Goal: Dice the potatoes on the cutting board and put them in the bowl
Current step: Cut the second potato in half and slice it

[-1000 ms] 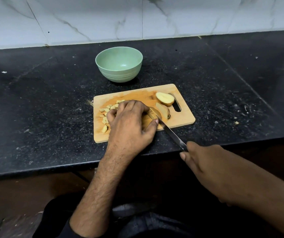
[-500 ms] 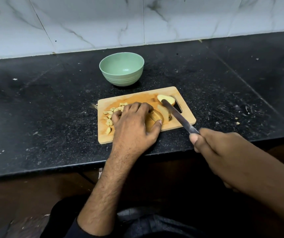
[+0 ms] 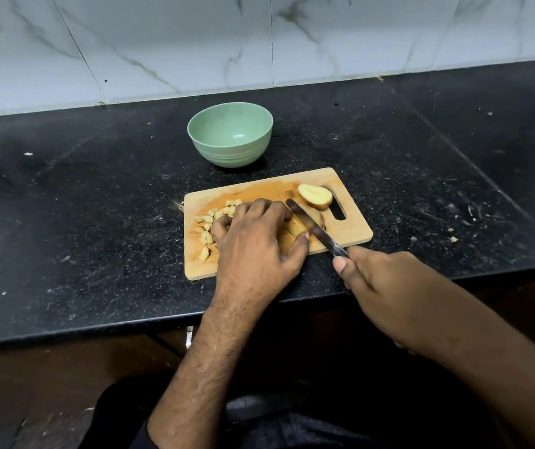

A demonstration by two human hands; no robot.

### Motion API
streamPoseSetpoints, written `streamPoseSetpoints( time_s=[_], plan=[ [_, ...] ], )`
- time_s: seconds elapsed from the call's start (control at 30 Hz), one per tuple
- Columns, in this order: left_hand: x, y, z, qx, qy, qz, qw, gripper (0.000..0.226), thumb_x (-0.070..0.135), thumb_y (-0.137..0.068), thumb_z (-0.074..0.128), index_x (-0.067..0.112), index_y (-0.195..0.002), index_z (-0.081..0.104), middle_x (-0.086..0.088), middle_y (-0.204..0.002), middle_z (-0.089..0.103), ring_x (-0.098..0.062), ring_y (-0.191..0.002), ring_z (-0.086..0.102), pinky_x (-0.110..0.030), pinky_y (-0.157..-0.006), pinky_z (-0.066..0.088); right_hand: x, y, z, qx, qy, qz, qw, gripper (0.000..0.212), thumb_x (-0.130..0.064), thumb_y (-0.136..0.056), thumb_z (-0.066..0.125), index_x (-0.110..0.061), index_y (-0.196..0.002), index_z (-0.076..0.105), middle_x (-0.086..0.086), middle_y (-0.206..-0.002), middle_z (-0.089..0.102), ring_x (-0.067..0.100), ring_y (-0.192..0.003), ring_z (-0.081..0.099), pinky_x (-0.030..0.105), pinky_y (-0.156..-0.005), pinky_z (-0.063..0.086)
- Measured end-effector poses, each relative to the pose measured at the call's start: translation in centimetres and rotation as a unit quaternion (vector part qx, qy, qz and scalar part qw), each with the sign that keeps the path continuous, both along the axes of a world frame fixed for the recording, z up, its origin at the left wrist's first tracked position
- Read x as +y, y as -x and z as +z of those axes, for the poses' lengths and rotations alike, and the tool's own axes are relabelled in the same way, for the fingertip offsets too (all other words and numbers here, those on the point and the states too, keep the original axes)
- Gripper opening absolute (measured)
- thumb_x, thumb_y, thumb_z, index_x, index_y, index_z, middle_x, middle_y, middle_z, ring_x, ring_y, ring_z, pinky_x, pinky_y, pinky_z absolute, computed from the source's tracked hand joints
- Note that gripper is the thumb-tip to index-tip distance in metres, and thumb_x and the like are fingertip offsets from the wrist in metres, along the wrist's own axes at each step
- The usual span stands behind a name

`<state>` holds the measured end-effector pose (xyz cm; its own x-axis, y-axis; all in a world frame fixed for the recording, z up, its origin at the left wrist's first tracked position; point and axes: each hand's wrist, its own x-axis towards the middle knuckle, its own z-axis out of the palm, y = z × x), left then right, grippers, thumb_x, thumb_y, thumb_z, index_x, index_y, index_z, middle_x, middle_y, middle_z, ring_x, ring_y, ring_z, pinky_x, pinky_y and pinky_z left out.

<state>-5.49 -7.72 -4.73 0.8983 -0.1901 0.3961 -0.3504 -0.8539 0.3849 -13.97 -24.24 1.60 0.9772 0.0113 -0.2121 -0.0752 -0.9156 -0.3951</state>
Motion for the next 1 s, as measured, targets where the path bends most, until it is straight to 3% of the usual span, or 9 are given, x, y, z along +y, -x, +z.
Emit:
streamPoseSetpoints(
  time_s=[0.1,0.2,0.47,0.57,0.8,1.0],
  plan=[
    [-0.3,0.0,0.0,-0.005,-0.011,0.001,1.000,0.036,0.057,-0.085,0.054,0.031,-0.110,0.054,0.014,-0.106,0.052,-0.012,-0.107,0.047,-0.043,-0.094,0.029,0.4,-0.2,-0.7,-0.019,0.024,0.002,1.000,0.037,-0.053,-0.104,0.023,-0.027,-0.084,0.041,-0.003,-0.073,0.055,0.011,-0.067,0.054,0.034,-0.061,0.043],
    [-0.4,0.0,0.2,-0.004,-0.018,-0.002,1.000,0.035,0.055,-0.084,0.054,0.031,-0.110,0.052,0.015,-0.106,0.050,-0.012,-0.106,0.045,-0.043,-0.091,0.029,0.7,-0.3,-1.0,-0.021,0.028,0.003,0.999,0.035,-0.052,-0.104,0.024,-0.029,-0.082,0.037,-0.003,-0.073,0.054,0.010,-0.068,0.053,0.032,-0.059,0.039],
    [-0.4,-0.3,0.4,0.003,-0.035,-0.009,0.999,0.033,0.057,-0.083,0.050,0.032,-0.104,0.048,0.017,-0.103,0.049,-0.012,-0.106,0.043,-0.043,-0.091,0.030,0.8,-0.7,-0.8,-0.027,0.045,0.006,0.999,0.029,-0.051,-0.105,0.024,-0.031,-0.089,0.036,-0.004,-0.073,0.052,0.014,-0.069,0.054,0.037,-0.066,0.050],
    [-0.3,-0.3,0.3,0.000,-0.039,-0.015,0.999,0.033,0.057,-0.084,0.051,0.031,-0.105,0.048,0.017,-0.104,0.048,-0.011,-0.107,0.042,-0.042,-0.091,0.028,1.0,-1.1,-0.9,-0.026,0.052,0.004,0.998,0.026,-0.048,-0.106,0.025,-0.028,-0.093,0.035,-0.005,-0.074,0.047,0.017,-0.067,0.046,0.037,-0.067,0.048],
    [-0.2,-0.3,0.1,0.002,-0.033,-0.015,0.999,0.038,0.058,-0.083,0.048,0.030,-0.109,0.051,0.013,-0.106,0.048,-0.013,-0.110,0.040,-0.043,-0.092,0.028,1.8,-3.8,-1.6,-0.013,0.089,0.020,0.996,0.022,-0.042,-0.107,0.031,-0.024,-0.105,0.044,-0.003,-0.072,0.043,0.021,-0.072,0.048,0.033,-0.065,0.040],
    [-0.2,-0.3,-0.1,0.001,-0.023,-0.006,1.000,0.036,0.059,-0.084,0.052,0.031,-0.106,0.051,0.015,-0.107,0.050,-0.012,-0.111,0.041,-0.043,-0.095,0.029,1.4,-3.9,-0.2,0.079,0.120,0.040,0.989,0.027,-0.041,-0.108,0.030,-0.021,-0.121,0.044,0.004,-0.081,0.049,0.014,-0.056,0.040,0.028,-0.043,0.036]
  ],
)
